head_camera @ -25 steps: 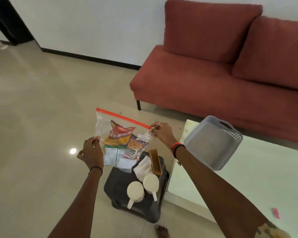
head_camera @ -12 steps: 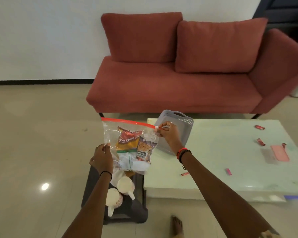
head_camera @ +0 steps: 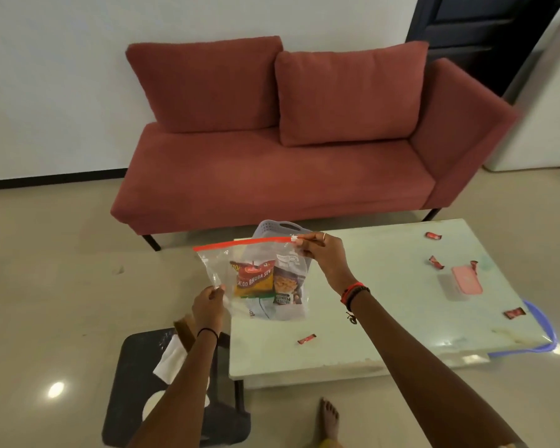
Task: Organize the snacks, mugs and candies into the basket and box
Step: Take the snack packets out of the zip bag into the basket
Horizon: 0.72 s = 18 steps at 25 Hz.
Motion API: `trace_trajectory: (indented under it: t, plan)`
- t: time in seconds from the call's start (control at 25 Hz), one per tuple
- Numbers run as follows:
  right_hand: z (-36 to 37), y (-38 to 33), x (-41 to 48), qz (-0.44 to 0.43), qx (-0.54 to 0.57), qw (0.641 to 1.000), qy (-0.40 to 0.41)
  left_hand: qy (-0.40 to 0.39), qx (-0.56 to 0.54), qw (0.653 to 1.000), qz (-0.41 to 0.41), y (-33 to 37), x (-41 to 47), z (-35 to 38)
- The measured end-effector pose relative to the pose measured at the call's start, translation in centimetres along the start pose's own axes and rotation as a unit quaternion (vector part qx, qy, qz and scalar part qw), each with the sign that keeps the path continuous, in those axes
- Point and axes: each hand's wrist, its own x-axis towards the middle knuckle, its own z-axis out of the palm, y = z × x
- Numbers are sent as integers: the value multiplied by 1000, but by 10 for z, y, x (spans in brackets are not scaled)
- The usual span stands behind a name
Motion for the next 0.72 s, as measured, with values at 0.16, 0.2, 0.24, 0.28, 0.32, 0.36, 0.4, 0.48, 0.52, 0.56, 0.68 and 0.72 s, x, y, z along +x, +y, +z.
trace_trajectory:
  t: [0.16, 0.2, 0.24, 0.28, 0.32, 0.36, 0.4, 0.48, 0.52, 0.56, 0.68, 0.72]
  plan:
    - [-38, -9, 24, 3, -3, 1000, -9, -48, -14, 998, -33, 28, 3, 42]
    - [-45, -10, 28, 4, -10, 1000, -15, -48, -17, 998, -42, 36, 2, 51]
    - [-51, -10, 32, 4, -18, 1000, -23, -28, -16, 999, -44, 44, 1, 60]
    - [-57, -11, 36, 2, -27, 999, -33, 13, -13, 999, -44, 53, -1, 66]
    - [-61, -12, 39, -1, -35, 999, -41, 68, -18, 997, -40, 63, -4, 71]
    - [-66, -13, 43, -4, -41, 998, -46, 125, -28, 992, -18, 74, -8, 75]
    - [-71, -14, 46, -7, -46, 998, -50, 170, -24, 985, 29, 87, -11, 79]
    - [-79, -16, 52, -12, -61, 997, -50, 188, 27, 969, 158, 113, -14, 91]
    - [-83, -17, 54, -15, -69, 996, -49, 168, 55, 960, 219, 128, -15, 98]
    - [-86, -18, 56, -19, -74, 996, -50, 135, 79, 948, 277, 143, -16, 105]
    - [-96, -21, 61, -22, -73, 996, -54, 16, 165, 895, 415, 177, -15, 125]
    - [-99, -22, 62, -21, -71, 996, -56, -16, 198, 876, 440, 183, -16, 131]
